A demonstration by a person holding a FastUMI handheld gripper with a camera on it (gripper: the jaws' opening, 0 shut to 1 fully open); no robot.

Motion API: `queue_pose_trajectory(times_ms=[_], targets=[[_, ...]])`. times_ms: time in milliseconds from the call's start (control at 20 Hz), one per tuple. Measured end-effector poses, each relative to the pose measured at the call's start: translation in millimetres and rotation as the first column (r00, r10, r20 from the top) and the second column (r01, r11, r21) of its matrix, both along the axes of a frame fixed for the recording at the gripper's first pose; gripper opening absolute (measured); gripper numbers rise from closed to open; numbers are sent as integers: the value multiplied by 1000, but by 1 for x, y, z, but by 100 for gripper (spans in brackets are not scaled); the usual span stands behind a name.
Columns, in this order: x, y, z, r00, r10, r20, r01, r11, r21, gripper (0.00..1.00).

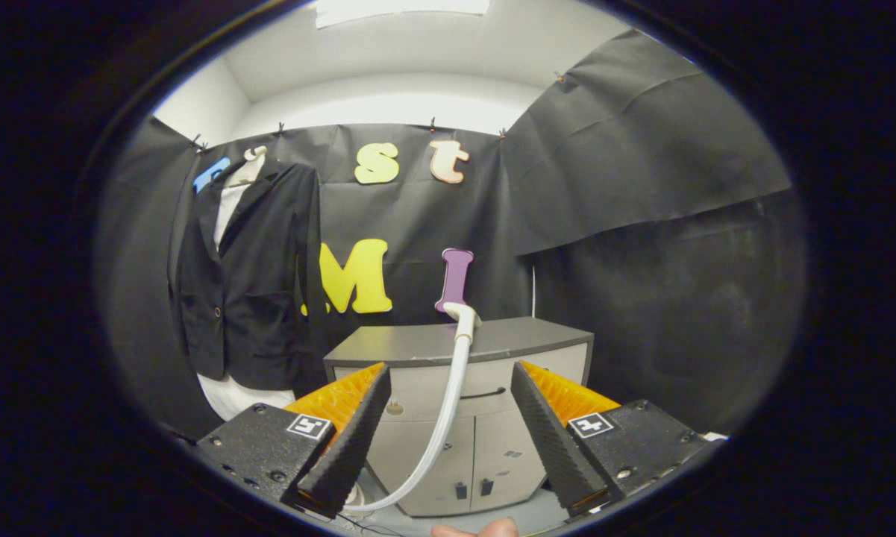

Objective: Iron the clothes twice with a garment steamer, once on the left side and once on the right side.

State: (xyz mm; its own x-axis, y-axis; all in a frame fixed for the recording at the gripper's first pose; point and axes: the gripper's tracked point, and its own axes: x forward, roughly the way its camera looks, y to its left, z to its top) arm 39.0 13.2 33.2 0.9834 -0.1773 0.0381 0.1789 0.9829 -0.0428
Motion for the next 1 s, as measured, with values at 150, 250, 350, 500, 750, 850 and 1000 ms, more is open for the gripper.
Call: queue_pose_trajectory(times_ms=[150, 250, 350, 500, 750, 850, 1000], targets=[[26, -8, 7, 999, 43, -4, -43, 999, -10, 100], [46, -16, 15, 997, 71, 5, -71, 997, -2, 100], [67, -25, 22, 996, 93, 12, -93, 996, 8, 100], [103, -44, 31, 994, 106, 4, -106, 994, 4, 100], [169, -68, 42, 990, 128, -65, -124, 990, 65, 100], [196, -70, 41, 983, 149, -110, -136, 984, 116, 100], [230, -72, 30, 964, 177, -199, -147, 977, 157, 100]])
